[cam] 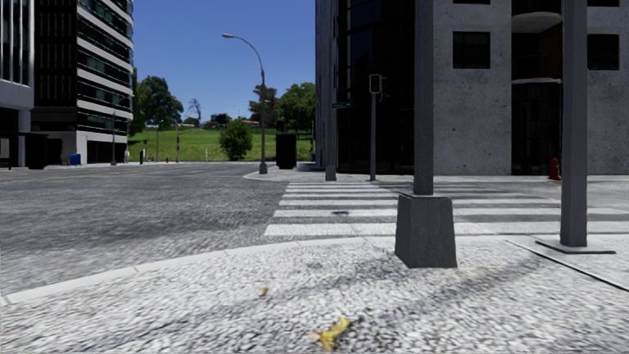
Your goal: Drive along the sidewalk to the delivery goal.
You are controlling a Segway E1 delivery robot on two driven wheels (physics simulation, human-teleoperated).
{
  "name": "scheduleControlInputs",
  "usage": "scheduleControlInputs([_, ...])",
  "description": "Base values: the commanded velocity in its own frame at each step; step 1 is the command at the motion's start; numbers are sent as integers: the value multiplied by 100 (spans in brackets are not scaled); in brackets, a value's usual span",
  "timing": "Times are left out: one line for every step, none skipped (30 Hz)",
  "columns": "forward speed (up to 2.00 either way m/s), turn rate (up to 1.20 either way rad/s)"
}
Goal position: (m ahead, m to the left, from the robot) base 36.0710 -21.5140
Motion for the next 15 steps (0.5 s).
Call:
scheduleControlInputs([200, 0])
scheduleControlInputs([200, 0])
scheduleControlInputs([200, 0])
scheduleControlInputs([200, 0])
scheduleControlInputs([200, 0])
scheduleControlInputs([200, 0])
scheduleControlInputs([200, 0])
scheduleControlInputs([200, 0])
scheduleControlInputs([200, 0])
scheduleControlInputs([200, 0])
scheduleControlInputs([200, 0])
scheduleControlInputs([200, 0])
scheduleControlInputs([200, 0])
scheduleControlInputs([200, 0])
scheduleControlInputs([200, 0])
